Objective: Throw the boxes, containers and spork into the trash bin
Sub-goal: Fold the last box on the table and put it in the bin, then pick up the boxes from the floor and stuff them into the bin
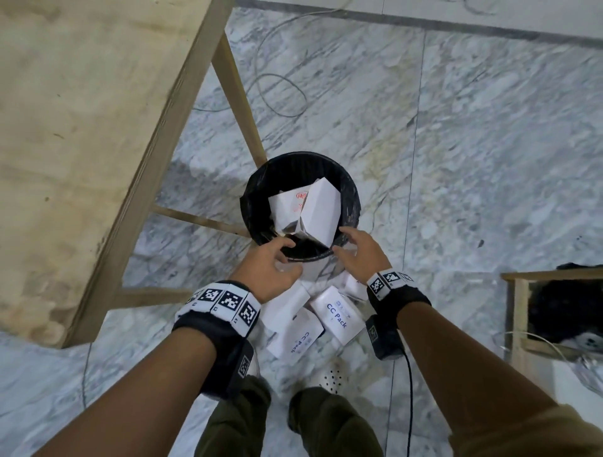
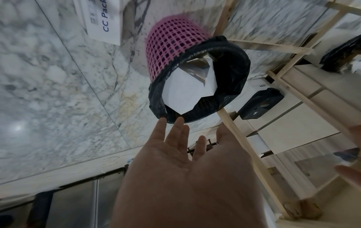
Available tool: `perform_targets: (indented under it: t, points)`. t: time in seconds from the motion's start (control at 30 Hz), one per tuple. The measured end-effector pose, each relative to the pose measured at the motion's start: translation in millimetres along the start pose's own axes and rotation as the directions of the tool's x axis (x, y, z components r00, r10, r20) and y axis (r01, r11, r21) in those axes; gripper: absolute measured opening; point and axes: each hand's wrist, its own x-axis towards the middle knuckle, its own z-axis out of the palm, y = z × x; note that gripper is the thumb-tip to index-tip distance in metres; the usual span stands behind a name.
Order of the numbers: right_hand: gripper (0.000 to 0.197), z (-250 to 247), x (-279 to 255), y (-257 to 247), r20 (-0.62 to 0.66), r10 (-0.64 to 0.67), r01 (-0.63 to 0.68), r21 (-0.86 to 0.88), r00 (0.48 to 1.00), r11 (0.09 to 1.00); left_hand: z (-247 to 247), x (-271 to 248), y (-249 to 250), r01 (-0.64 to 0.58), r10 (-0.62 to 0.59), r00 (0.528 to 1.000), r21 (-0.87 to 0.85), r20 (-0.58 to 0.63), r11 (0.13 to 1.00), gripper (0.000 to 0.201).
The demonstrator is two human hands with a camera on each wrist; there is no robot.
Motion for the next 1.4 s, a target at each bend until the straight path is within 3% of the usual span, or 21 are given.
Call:
perform_targets:
  t: [0.17,0.37,0.7,0.9,1.07,1.23,1.4]
  points:
    - [0.049,21.5,-53.0,26.0,-0.066,0.066,-0.065,0.018,0.996,0.998,21.2,-19.1,-31.4,-0.017,0.015,0.998,0.039,0.067,0.999,0.044]
    - [0.050,76.4,-117.6,79.3,-0.132,0.172,-0.167,0.050,0.976,0.985,67.4,-37.5,-104.8,-0.026,0.019,0.983,0.034,0.184,0.999,0.044]
    - [0.054,162.0,-164.8,215.5,-0.077,0.251,-0.256,-0.071,0.965,0.964,164.6,-44.4,-216.8,0.008,-0.036,0.983,0.159,0.180,0.987,0.042]
    - [0.056,196.8,-144.3,288.1,-0.086,0.250,-0.259,-0.123,0.964,0.958,228.4,-14.5,-275.5,-0.011,-0.022,0.989,0.229,0.143,0.973,0.047]
    - [0.064,225.6,-104.3,348.0,-0.089,0.280,-0.293,-0.224,0.956,0.930,275.9,28.6,-329.3,-0.001,-0.040,0.990,0.284,0.138,0.959,0.063]
    - [0.089,244.0,-57.9,376.9,-0.135,0.281,-0.308,-0.260,0.950,0.915,305.8,65.6,-371.3,-0.015,-0.009,0.998,0.351,0.066,0.936,0.081]
    - [0.119,250.5,-18.8,379.5,-0.160,0.249,-0.286,-0.289,0.955,0.914,318.5,81.4,-393.5,0.009,-0.013,1.000,0.343,0.008,0.939,0.076]
